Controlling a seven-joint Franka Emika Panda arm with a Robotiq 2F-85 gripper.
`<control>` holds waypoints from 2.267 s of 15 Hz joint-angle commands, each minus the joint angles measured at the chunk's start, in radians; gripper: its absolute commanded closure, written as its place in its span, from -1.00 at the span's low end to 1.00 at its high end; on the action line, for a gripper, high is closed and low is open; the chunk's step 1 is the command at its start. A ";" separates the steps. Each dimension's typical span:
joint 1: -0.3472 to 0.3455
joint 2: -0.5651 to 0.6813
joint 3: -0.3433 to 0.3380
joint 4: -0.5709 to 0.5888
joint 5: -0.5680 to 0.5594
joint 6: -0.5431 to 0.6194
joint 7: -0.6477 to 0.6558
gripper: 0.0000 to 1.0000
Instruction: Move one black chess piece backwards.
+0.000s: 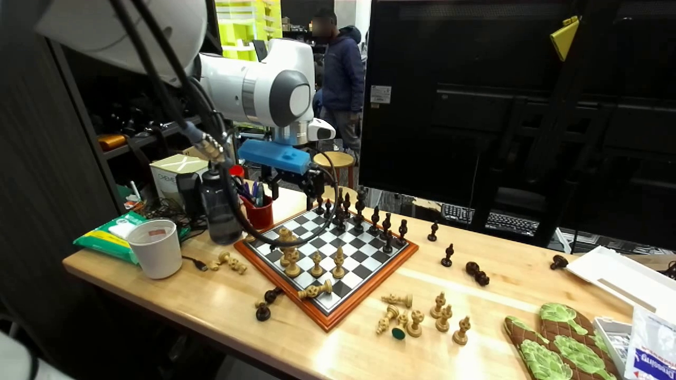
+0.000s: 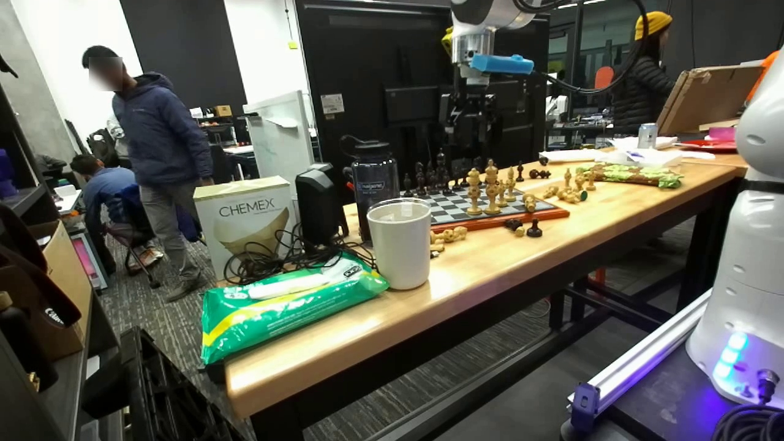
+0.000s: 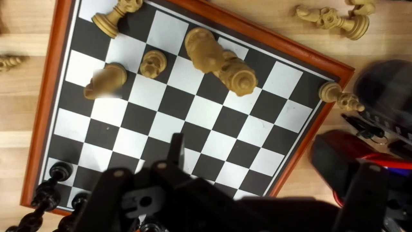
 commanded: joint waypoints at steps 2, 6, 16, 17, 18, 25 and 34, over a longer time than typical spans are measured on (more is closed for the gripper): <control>-0.014 0.152 -0.028 0.125 -0.004 -0.031 -0.062 -1.00; -0.027 0.236 -0.042 0.187 -0.006 -0.031 -0.075 -1.00; -0.050 0.319 -0.063 0.204 -0.008 0.061 -0.014 -1.00; -0.050 0.322 -0.065 0.197 -0.015 0.085 0.006 -1.00; -0.049 0.326 -0.067 0.194 -0.019 0.104 0.022 -1.00; -0.042 0.331 -0.074 0.173 -0.050 0.164 0.150 -1.00; -0.049 0.372 -0.077 0.203 -0.042 0.152 0.148 -1.00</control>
